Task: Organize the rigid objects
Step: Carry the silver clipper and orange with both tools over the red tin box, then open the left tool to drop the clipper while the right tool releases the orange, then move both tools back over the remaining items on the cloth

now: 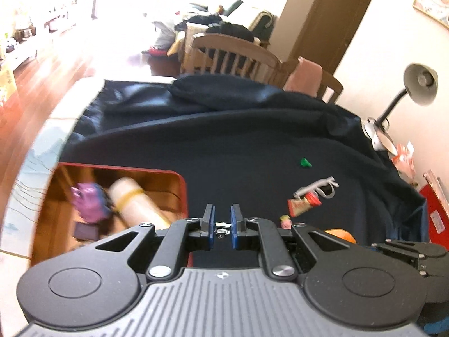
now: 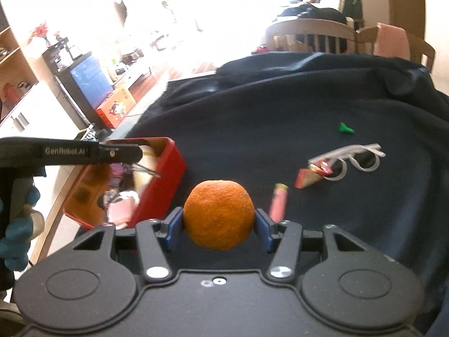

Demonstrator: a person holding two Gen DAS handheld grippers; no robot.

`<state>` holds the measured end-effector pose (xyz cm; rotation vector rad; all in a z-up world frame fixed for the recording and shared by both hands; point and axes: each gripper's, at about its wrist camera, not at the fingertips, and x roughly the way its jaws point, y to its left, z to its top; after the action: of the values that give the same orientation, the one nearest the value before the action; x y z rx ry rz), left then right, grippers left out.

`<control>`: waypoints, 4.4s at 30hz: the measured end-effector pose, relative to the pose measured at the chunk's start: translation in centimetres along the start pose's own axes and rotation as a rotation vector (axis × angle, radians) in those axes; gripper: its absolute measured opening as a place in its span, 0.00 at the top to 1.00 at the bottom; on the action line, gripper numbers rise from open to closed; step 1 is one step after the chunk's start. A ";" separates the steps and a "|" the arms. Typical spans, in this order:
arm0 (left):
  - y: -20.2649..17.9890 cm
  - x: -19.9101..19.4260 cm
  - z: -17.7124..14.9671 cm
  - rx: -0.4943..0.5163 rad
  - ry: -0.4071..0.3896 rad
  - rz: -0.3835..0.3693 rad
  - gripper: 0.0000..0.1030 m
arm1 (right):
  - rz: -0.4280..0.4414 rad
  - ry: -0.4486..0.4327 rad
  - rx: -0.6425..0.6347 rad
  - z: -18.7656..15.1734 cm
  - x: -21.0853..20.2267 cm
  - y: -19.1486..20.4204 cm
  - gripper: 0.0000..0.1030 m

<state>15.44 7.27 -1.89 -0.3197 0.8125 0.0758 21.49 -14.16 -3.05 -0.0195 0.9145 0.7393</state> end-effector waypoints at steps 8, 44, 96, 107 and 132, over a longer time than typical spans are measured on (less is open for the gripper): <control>4.9 -1.9 0.9 -0.038 -0.038 0.053 0.89 | 0.046 0.006 -0.074 1.9 2.6 4.8 0.49; 15.1 2.6 -2.9 -0.068 0.058 0.113 0.89 | 0.033 0.124 -0.422 2.4 14.7 16.9 0.49; 2.6 -2.1 -3.7 0.058 -0.026 0.090 0.74 | 0.016 -0.092 -0.120 0.2 -0.9 4.5 0.28; -2.4 -0.6 -3.4 0.086 -0.044 0.082 0.33 | -0.027 -0.129 -0.050 -0.6 -3.9 -2.8 0.16; -12.0 7.2 -2.1 0.086 -0.001 0.086 0.19 | -0.103 -0.132 -0.192 7.9 -1.6 -15.4 0.00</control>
<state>21.22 -5.14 -5.43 -0.2038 0.8260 0.1208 35.56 -24.26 -1.38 -0.1833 0.7091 0.7217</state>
